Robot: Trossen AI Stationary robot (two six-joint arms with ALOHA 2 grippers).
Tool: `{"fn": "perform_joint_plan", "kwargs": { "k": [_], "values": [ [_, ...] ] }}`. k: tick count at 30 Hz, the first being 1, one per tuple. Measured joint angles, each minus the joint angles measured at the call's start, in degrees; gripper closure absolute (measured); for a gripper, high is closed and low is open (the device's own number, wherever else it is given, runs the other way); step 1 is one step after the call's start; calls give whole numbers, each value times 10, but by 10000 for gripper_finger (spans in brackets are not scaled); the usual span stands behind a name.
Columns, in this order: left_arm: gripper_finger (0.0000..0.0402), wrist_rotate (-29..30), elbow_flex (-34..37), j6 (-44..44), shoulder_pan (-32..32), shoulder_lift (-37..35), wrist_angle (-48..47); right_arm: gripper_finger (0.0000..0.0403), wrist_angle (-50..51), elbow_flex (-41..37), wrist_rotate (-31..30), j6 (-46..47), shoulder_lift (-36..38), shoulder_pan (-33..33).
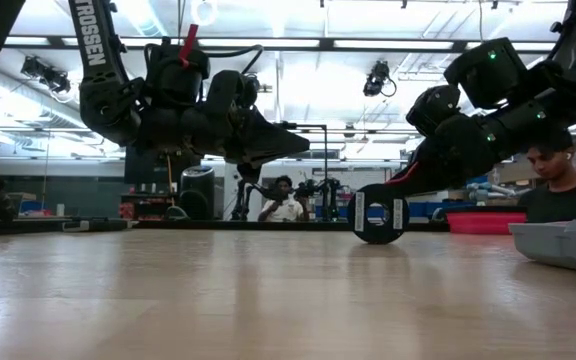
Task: Coil cords
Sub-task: Coil the wire
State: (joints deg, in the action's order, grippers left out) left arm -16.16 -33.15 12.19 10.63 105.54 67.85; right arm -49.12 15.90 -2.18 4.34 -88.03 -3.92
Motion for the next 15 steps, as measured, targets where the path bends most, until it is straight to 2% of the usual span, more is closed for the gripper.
{"fn": "perform_joint_plan", "kwargs": {
  "k": [15],
  "values": [
    [400,0,0,0,0,0,-6,353,0,0,5,1,0,0]
  ]
}}
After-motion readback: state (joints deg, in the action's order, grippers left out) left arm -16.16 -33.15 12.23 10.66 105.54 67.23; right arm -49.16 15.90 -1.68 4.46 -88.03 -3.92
